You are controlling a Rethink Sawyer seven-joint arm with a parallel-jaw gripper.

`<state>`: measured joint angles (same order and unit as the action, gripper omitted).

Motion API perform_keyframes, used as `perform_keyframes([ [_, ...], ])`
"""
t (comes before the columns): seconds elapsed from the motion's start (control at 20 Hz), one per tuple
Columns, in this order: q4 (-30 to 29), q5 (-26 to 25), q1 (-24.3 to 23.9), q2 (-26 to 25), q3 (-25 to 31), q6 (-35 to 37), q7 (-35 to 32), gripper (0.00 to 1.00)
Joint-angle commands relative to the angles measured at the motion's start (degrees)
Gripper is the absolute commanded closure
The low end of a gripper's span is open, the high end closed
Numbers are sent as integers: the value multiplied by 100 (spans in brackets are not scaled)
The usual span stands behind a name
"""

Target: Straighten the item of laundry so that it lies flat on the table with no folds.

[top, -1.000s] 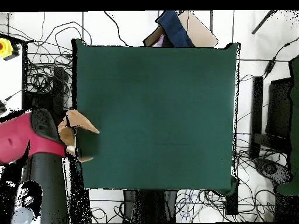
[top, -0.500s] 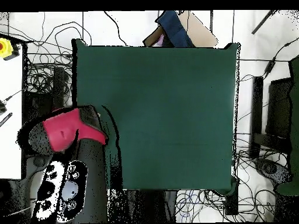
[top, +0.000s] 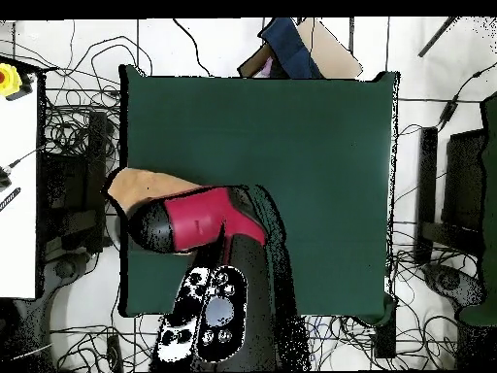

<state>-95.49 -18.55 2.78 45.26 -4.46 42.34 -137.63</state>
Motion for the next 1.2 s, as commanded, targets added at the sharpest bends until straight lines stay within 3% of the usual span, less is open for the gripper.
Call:
perform_keyframes([
  [0.05, -825, -557, -715, 163, 544, -514, 1326, 100],
  [0.35, -960, -818, -1505, 275, 958, -639, 1769, 100],
  [0.8, -758, -1016, -2955, 494, 1691, -304, 2941, 100],
  [1.2, -42, -1246, -3687, -57, 2117, -646, 3577, 100],
])
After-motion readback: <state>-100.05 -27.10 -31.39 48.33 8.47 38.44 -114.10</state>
